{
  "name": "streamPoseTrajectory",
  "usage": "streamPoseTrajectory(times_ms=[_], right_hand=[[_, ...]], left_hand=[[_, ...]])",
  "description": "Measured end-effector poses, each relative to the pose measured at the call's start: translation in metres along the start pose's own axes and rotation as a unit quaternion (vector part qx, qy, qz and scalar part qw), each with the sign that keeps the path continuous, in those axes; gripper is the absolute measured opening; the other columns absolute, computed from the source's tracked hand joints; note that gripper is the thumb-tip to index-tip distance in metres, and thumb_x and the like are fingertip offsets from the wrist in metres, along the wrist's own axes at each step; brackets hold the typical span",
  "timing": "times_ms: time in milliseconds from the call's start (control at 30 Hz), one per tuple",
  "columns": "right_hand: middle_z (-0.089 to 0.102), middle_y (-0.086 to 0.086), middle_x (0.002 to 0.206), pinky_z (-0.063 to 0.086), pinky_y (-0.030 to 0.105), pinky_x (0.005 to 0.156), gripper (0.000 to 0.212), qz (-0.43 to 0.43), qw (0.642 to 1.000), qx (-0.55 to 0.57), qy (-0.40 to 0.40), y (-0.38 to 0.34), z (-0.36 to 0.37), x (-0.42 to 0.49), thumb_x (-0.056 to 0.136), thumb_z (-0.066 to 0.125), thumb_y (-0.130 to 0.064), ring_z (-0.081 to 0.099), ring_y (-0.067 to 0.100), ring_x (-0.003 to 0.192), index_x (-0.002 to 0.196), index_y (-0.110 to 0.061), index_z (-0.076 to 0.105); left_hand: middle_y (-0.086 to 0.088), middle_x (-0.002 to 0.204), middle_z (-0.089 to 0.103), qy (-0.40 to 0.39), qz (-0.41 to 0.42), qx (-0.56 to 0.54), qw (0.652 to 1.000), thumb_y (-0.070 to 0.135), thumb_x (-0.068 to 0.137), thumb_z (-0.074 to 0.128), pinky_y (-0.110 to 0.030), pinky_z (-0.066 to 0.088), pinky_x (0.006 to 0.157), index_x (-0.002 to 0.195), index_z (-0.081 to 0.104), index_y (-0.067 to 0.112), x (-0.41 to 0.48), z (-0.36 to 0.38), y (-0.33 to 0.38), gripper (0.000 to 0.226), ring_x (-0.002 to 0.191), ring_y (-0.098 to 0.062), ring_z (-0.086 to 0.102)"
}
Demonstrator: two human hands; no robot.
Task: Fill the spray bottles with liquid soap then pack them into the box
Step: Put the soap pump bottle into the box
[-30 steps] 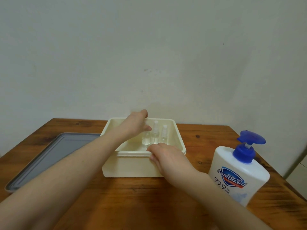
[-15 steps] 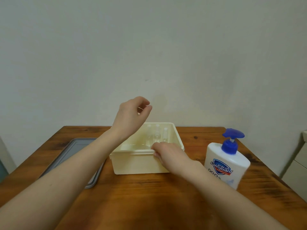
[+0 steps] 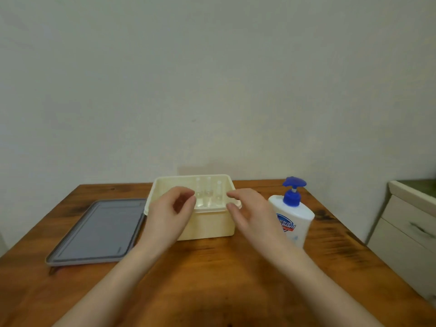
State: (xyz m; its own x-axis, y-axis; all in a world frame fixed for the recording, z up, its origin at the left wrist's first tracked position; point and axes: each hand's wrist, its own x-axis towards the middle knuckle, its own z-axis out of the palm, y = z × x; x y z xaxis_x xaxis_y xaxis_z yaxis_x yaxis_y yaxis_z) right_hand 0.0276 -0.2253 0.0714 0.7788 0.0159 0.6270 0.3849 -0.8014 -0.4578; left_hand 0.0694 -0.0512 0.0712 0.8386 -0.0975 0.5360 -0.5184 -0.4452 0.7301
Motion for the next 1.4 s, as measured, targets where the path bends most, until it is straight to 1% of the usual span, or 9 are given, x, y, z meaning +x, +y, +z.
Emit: streamPoseTrajectory(times_ms=[133, 233, 433, 567, 767, 900, 1033, 1200, 1400], right_hand=[[0.056, -0.021, 0.089, 0.047, 0.009, 0.07, 0.014, 0.078, 0.982, 0.026, 0.17, 0.014, -0.034, -0.042, 0.086, 0.061, -0.012, 0.057, 0.0, 0.086, 0.096, -0.023, 0.061], [0.055, -0.007, 0.096, 0.044, 0.003, 0.067, 0.011, 0.18, 0.954, 0.042, 0.235, 0.029, -0.041, -0.069, 0.087, 0.06, -0.01, 0.056, 0.011, 0.094, 0.097, -0.015, 0.059], [0.04, 0.005, 0.14, 0.034, 0.026, 0.095, 0.053, 0.358, 0.919, 0.072, 0.149, 0.048, -0.026, -0.086, 0.09, 0.055, -0.022, 0.039, 0.016, 0.126, 0.139, -0.016, 0.036], [0.046, 0.005, 0.139, 0.041, 0.043, 0.104, 0.062, 0.375, 0.914, 0.086, 0.133, 0.058, -0.012, -0.082, 0.089, 0.056, -0.025, 0.045, 0.021, 0.125, 0.145, -0.02, 0.027], [0.057, 0.0, 0.122, 0.052, 0.043, 0.089, 0.065, 0.369, 0.91, 0.12, 0.143, 0.065, -0.012, -0.07, 0.085, 0.062, -0.03, 0.056, 0.018, 0.108, 0.141, -0.024, 0.029], [0.057, -0.009, 0.101, 0.048, 0.019, 0.066, 0.059, 0.299, 0.92, 0.185, 0.171, 0.053, -0.031, -0.048, 0.076, 0.073, -0.028, 0.059, 0.006, 0.089, 0.123, -0.025, 0.038], [0.061, 0.001, 0.102, 0.052, 0.033, 0.076, 0.066, 0.237, 0.923, 0.211, 0.217, 0.046, -0.042, -0.012, 0.062, 0.081, -0.035, 0.062, 0.015, 0.092, 0.112, -0.017, 0.043], [0.062, -0.004, 0.096, 0.05, 0.025, 0.072, 0.055, 0.168, 0.921, 0.246, 0.25, 0.03, -0.051, 0.034, 0.065, 0.08, -0.028, 0.063, 0.006, 0.084, 0.106, -0.021, 0.045], [0.06, -0.015, 0.09, 0.051, 0.019, 0.067, 0.046, 0.095, 0.95, 0.277, 0.107, 0.004, -0.056, 0.085, 0.07, 0.078, -0.029, 0.061, -0.007, 0.077, 0.107, -0.028, 0.051]], left_hand=[[0.016, 0.1, 0.06, -0.115, -0.023, -0.006, 0.993, 0.022, 0.088, 0.057, -0.008, 0.043, 0.071, 0.113, 0.058, 0.024, -0.024, 0.045, 0.009, 0.025, 0.09, 0.001, 0.055], [0.004, 0.133, 0.05, -0.217, -0.048, 0.003, 0.975, 0.025, 0.089, 0.055, -0.016, 0.041, 0.091, 0.135, 0.04, 0.018, -0.032, 0.089, 0.015, 0.049, 0.11, -0.004, 0.052], [0.001, 0.155, 0.019, -0.308, -0.149, -0.117, 0.932, 0.046, 0.088, 0.051, -0.037, 0.024, 0.115, 0.147, 0.01, 0.017, -0.028, 0.147, 0.025, 0.077, 0.14, -0.015, 0.023], [0.011, 0.136, 0.049, -0.315, -0.14, -0.186, 0.92, 0.055, 0.087, 0.045, -0.03, 0.038, 0.106, 0.131, 0.04, 0.032, -0.024, 0.156, 0.024, 0.05, 0.123, -0.005, 0.046], [0.017, 0.104, 0.062, -0.279, -0.098, -0.186, 0.937, 0.038, 0.097, 0.031, -0.008, 0.042, 0.083, 0.098, 0.055, 0.041, -0.019, 0.143, 0.035, 0.024, 0.095, 0.012, 0.056], [0.008, 0.098, 0.07, -0.232, -0.039, -0.212, 0.948, 0.077, 0.077, 0.011, -0.006, 0.044, 0.072, 0.104, 0.067, 0.026, -0.008, 0.127, 0.052, 0.08, 0.09, 0.008, 0.061], [0.007, 0.124, 0.061, -0.169, -0.017, -0.273, 0.947, 0.093, 0.058, 0.011, -0.02, 0.038, 0.102, 0.123, 0.058, 0.019, 0.002, 0.114, 0.068, 0.109, 0.116, 0.0, 0.052], [0.016, 0.084, 0.057, -0.127, 0.037, -0.264, 0.955, 0.07, 0.085, 0.016, -0.003, 0.04, 0.079, 0.091, 0.057, 0.031, 0.004, 0.086, 0.095, 0.057, 0.081, 0.013, 0.052], [0.01, 0.113, 0.056, 0.036, 0.013, -0.085, 0.996, 0.032, 0.091, 0.049, -0.015, 0.041, 0.091, 0.114, 0.058, 0.023, 0.03, 0.024, 0.043, 0.027, 0.106, 0.0, 0.05]])
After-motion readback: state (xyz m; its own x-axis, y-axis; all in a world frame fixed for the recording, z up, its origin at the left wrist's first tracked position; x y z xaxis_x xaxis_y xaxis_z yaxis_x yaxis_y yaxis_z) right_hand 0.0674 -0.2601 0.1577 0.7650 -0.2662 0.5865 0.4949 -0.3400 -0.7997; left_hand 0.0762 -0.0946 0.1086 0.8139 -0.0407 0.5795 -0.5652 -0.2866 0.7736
